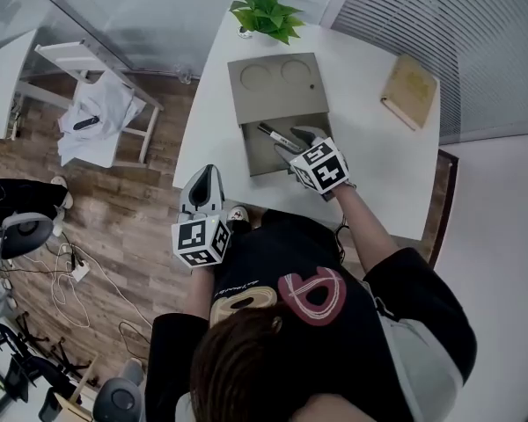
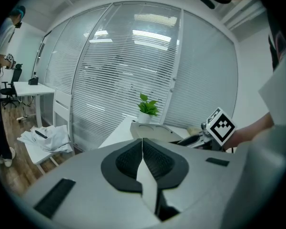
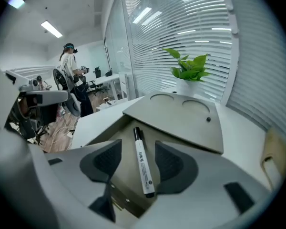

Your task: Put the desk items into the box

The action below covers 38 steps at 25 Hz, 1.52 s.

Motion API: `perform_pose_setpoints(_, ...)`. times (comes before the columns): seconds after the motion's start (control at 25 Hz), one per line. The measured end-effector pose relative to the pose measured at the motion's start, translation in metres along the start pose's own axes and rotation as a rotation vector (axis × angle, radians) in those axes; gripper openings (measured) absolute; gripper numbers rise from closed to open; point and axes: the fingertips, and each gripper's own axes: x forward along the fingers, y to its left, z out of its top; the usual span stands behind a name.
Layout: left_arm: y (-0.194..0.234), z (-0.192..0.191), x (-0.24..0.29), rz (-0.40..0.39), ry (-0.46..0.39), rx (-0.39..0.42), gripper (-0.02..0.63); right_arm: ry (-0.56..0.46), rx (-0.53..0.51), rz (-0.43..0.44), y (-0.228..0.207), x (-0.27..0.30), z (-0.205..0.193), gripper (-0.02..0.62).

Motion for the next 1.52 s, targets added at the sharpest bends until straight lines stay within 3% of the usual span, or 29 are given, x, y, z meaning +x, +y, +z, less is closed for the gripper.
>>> perform_pose_setpoints(0.32,-0.013,0.008,0.01,-0.076,-0.01,0.016,0.02,-0.133,0.124,-0.06,-0.006,-0.028,0.012,0.226)
perform_pose_setpoints(0.76,-0.046,0.018,0.019,-0.219,-0.019,0.038,0.02,-0.309,0.258,-0.248,-0.02,-0.077,0.02,0.218)
perform_pose_setpoints(1.16,-0.077,0.014,0.022,-0.345,-0.007,0.075,0.02,-0.375,0.297,-0.416,-0.007,-0.113,-0.008,0.167)
perform_pose_setpoints(1.52,-0.104,0.002,0.021,-0.441,0.025,0.102,0.02,-0.39,0.371,-0.473,0.01,-0.132,-0.036,0.104)
